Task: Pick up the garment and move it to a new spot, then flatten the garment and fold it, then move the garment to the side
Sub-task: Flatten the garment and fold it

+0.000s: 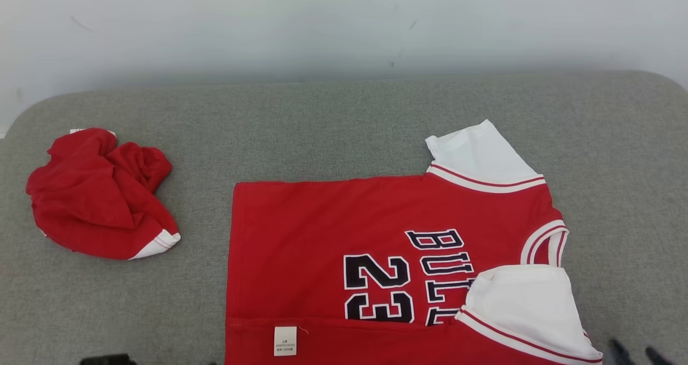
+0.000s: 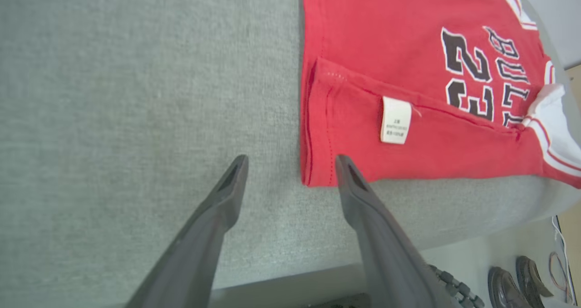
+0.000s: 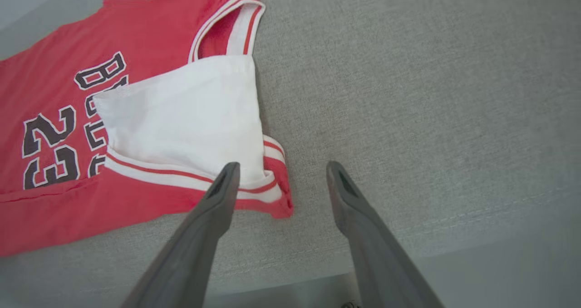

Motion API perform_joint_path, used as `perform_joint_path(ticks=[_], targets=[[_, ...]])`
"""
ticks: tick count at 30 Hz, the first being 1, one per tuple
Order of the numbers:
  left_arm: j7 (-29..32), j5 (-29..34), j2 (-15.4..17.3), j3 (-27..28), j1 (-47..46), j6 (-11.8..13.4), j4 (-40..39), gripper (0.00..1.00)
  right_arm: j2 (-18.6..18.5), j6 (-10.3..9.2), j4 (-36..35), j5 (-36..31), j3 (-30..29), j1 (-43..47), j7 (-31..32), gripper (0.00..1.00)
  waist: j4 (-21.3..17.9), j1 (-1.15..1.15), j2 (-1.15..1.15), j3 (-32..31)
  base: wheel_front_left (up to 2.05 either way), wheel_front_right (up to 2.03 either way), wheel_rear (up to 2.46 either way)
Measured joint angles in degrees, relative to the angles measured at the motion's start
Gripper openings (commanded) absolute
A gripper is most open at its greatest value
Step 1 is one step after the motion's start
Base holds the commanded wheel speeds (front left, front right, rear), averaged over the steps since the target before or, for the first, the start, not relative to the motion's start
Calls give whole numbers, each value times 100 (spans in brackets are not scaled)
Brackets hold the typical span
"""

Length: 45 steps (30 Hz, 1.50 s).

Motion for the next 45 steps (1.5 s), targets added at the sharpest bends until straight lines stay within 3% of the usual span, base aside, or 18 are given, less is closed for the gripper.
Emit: perform_joint_path(ticks=[3,11,20,33,45], targets=[[-288,83,-42,216,-186,152,-118,100,29,-120,-26,-101,-93,-323,-276,100,21,1,0,-40,0,0,0],[-1464,258,-544,662,-838,346,-710,100,453,-189,102,-400,349,-1526,-1201,100,12,1,0,-144,0,0,0],[-2330,1063,-658,652,-1339,479,-454,100,631,78,928,-794,1072,-2079,-2018,100,64,0,0,-318,0,0,0],[-2392,1541,-479,483,-789,592,300,100,647,143,1699,-1080,1311,-2083,-2520,100,237,0,0,-640,0,0,0],[-2392,1511,-643,370,-712,592,311,100,650,212,1952,-1084,1335,-2081,-2860,100,293,-1,0,-693,0,0,0]])
